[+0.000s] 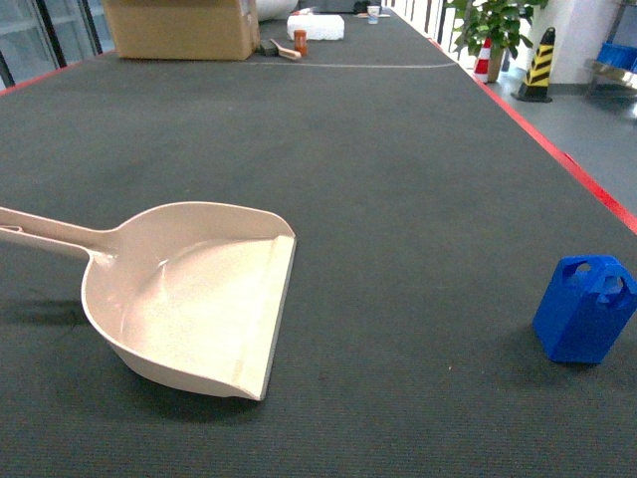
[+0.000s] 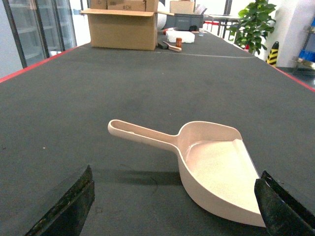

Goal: Place part in tray to right shelf

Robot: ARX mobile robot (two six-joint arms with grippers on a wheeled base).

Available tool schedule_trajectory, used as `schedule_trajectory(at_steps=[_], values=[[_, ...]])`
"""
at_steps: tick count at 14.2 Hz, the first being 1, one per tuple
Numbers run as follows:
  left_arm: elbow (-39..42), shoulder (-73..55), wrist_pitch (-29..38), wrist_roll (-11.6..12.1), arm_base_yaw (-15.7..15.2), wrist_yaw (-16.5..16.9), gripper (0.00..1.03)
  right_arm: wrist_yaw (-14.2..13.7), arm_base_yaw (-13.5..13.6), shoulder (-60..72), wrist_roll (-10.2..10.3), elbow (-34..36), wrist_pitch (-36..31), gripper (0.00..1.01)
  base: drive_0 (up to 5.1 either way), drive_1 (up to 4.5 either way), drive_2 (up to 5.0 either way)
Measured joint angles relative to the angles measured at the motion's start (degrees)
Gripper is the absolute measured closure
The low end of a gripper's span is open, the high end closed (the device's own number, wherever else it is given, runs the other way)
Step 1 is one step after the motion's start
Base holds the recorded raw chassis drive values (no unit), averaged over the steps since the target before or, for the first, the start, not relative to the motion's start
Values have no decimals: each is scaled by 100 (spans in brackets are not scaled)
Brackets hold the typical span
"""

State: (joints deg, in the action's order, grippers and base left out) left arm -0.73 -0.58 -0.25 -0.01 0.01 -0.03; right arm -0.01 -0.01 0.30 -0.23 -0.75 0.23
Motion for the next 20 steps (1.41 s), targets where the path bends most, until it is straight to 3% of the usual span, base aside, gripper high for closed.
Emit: schedule_trajectory(at_steps=[20], values=[[0,0,0,0,0,0,5,0,0,0,0,0,0,3,0,0,0]])
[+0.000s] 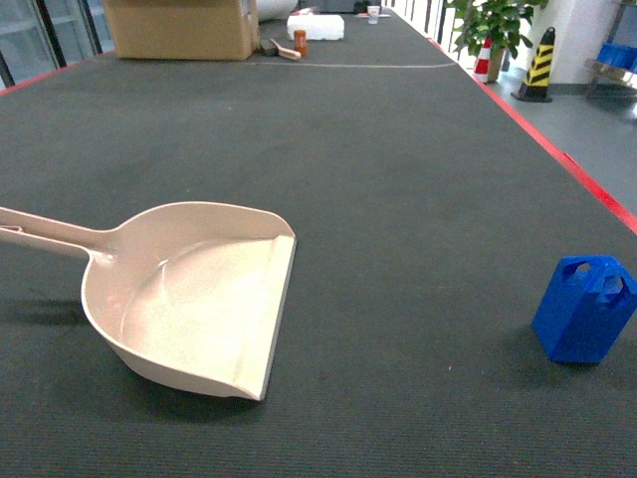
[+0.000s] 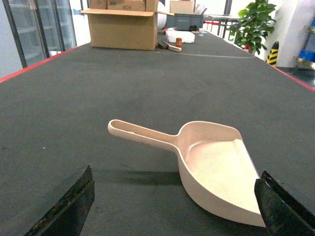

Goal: Place part in tray to right shelf

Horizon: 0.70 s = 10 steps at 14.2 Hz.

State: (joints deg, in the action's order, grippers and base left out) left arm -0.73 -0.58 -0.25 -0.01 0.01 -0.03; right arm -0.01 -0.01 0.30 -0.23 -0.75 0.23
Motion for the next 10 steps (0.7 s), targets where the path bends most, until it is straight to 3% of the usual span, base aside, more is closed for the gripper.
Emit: schedule_trajectory(at_steps=[10], values=[[0,0,0,0,0,0,5,0,0,0,0,0,0,3,0,0,0]])
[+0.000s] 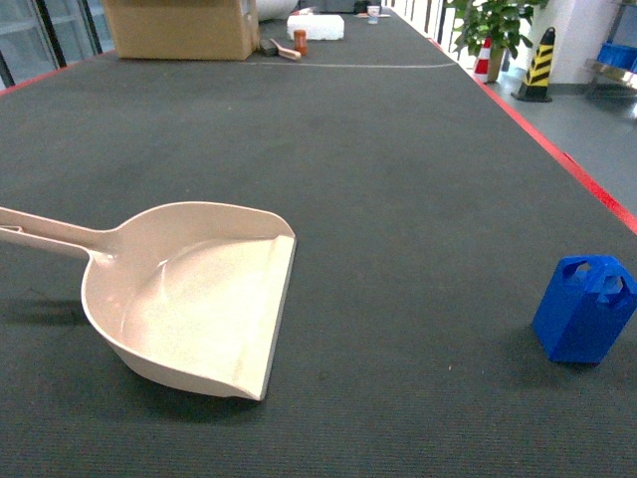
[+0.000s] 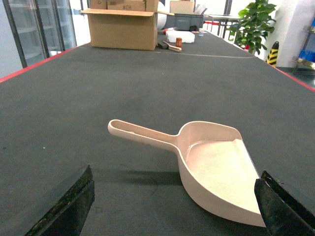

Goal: Place part in tray to right shelf

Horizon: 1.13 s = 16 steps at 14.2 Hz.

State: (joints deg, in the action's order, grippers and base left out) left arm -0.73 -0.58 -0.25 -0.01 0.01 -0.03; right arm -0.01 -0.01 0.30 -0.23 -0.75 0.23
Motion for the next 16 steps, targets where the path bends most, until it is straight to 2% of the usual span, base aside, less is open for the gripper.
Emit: schedule_trajectory(at_steps=[7,8,9,10,11,14,16], values=[[0,0,0,0,0,0,5,0,0,0,0,0,-2,3,0,0,0],[-107,-122,-431,-136,186,-540,5,0,0,0,0,0,-4,3,0,0,0],[-352,-866,-688,-483,793,-1746,5,-2,0,0,2,0,4,3,0,0,0],[-380,-1499,-341,-835,826,-2149,5,4,0,0,0,0,-7,3,0,0,0],[-391,-2199,306,-1320,549,-2004,5,2,0,0,0,0,4,3,0,0,0],[-682,-4951,2699,-2804,-52,-584,5,0,0,0,0,0,2,3,0,0,0],[-1032,-7007,4398,-3652,-485,37,5,0,0,0,0,0,2,3,0,0,0]])
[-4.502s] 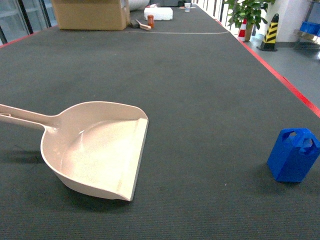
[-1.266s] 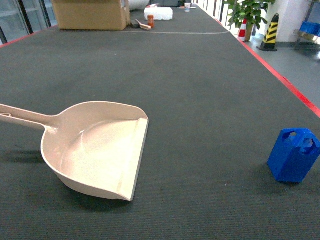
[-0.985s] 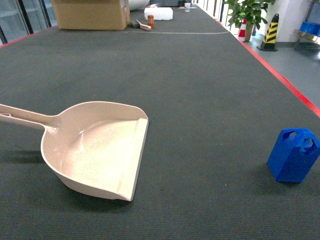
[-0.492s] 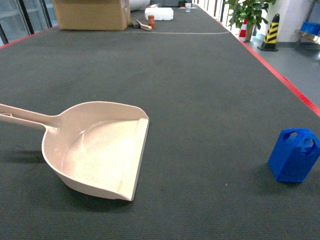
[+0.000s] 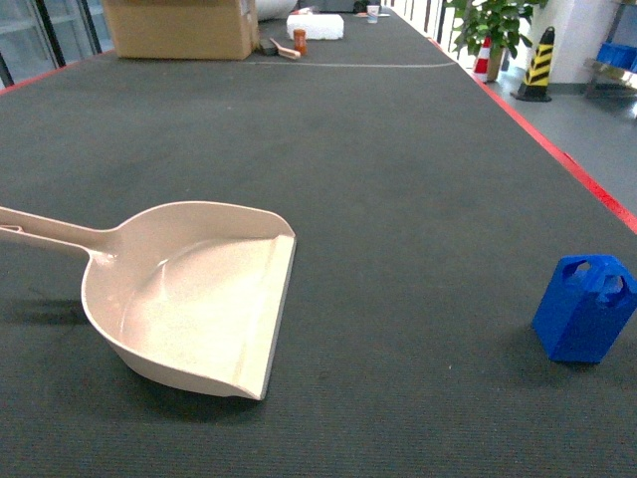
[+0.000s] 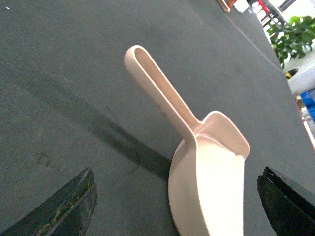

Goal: Place part in tray to right shelf

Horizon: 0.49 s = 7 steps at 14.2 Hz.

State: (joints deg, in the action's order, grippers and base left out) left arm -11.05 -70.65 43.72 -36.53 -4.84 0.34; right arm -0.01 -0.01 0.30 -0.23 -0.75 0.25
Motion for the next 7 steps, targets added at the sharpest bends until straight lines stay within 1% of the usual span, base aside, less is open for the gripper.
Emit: schedule_trajectory(at_steps=[1,2,3,4,6,7], values=[[-275,-822,704,-269,-142,203,5,2,0,0,0,0,0,3,0,0,0],[-588,-1655,1340,-605,-356,540,5,0,0,0,0,0,-2,3,0,0,0],[-938,-2361,1556,-841,-455,625,5,0,0,0,0,0,0,3,0,0,0],[-1250,-2857,1567,-992,-494,699,5,2,0,0,0,0,0,3,0,0,0],[-1805,-3456,1596,-1255,-511,835,5,2,0,0,0,0,0,3,0,0,0],[-2131,-3641,1506,-1335,-498,846,5,0,0,0,0,0,0,3,0,0,0]])
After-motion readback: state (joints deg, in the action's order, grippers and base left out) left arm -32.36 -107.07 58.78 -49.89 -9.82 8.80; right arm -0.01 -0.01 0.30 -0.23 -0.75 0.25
